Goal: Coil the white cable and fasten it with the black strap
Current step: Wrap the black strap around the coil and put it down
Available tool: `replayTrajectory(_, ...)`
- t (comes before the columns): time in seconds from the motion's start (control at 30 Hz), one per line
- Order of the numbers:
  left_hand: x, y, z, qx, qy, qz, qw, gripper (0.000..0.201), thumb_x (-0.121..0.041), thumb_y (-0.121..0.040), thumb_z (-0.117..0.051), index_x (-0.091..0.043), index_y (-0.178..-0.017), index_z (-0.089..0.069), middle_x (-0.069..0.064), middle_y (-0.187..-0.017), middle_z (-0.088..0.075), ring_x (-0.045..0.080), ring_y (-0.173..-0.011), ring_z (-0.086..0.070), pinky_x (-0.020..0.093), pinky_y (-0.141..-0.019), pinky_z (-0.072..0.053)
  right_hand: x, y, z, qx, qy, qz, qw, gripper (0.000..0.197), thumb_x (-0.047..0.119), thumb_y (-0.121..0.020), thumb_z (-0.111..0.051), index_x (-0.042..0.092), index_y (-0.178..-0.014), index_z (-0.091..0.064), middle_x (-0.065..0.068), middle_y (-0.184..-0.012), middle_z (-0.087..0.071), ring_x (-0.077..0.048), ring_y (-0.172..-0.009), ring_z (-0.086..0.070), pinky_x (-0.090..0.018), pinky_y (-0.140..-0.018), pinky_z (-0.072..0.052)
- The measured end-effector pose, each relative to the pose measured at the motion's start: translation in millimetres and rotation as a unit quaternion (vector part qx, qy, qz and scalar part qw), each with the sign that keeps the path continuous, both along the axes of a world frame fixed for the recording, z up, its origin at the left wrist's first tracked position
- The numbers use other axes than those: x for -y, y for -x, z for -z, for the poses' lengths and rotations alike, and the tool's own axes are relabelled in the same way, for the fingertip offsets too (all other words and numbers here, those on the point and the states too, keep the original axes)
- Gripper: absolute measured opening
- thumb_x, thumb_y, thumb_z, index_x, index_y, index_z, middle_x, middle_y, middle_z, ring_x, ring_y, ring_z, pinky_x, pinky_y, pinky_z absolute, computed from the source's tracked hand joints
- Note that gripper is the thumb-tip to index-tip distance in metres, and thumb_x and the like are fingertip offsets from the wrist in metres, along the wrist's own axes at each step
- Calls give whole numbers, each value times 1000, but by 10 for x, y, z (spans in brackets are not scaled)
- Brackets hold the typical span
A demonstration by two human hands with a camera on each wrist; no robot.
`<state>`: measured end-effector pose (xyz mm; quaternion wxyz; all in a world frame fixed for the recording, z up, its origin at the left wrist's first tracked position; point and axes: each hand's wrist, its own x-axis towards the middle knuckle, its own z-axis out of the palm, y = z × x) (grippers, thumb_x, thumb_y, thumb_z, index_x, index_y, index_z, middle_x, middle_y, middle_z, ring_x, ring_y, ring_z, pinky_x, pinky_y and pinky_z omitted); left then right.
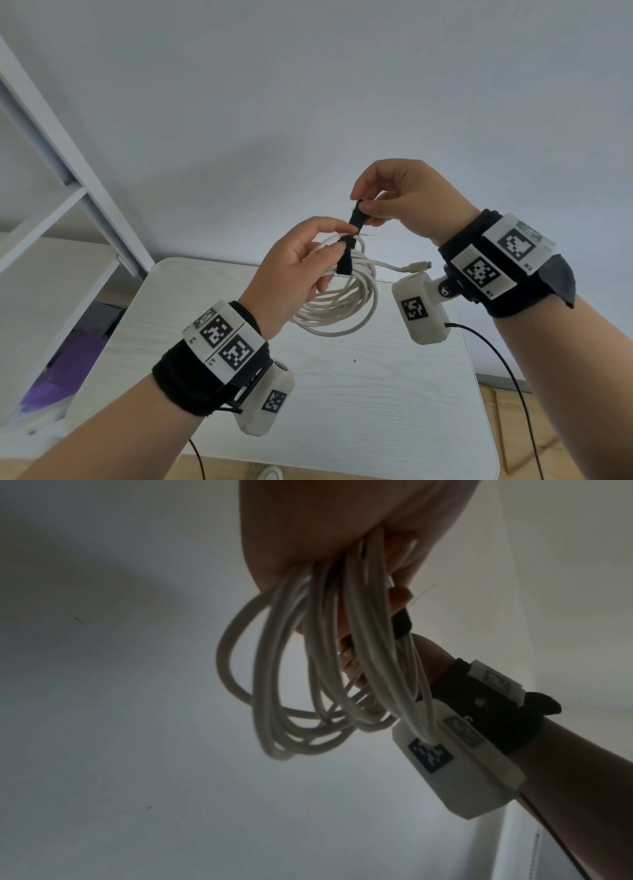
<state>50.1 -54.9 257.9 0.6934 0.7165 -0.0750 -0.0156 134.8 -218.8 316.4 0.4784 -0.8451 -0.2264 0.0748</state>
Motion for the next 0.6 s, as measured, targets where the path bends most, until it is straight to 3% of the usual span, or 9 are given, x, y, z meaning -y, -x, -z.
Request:
replayTrajectory(0.1, 2, 11, 17, 6, 17, 5, 1000, 23, -13, -94, -49, -25, -98, -68, -10, -50, -41, 6, -45, -35, 17, -42, -29, -4, 3, -8, -7, -5, 0, 1000, 24, -7, -81, -58, 16, -75, -61, -6, -73, -63, -4, -51, -61, -13, -55, -49)
replayTrajectory(0.3, 1, 11, 0, -39, 55, 32, 997, 23, -12, -95, -47, -21, -99, -67, -8, -51, -41, 5, -44, -34, 25, -43, -21, 3, 13, -23, -14, -4, 4, 1000, 25, -8, -81, -56, 16, -74, -60, -7, -73, -62, -1, -50, -60, -12, -53, -48)
replayTrajectory(0.47, 14, 21, -2, -77, 89, 21, 993, 17, -18, -95, -47, -22, -102, -62, -3, -48, -39, 9, -39, -25, 31, -47, -14, -1, 64, -38, -6, 20, -25, 999, 27, -6, -84, -50, 17, -77, -62, -6, -75, -62, -10, -57, -60, -17, -59, -51)
replayTrajectory(0.6, 14, 17, -10, -80, 87, 15, 993, 14, -22, -95, -49, -25, -105, -58, 0, -50, -34, 12, -42, -19, 35, -49, -13, 9, 126, -51, -20, 65, -55, 996, 31, -7, -85, -42, 10, -78, -67, -2, -70, -64, -12, -62, -60, -19, -62, -52)
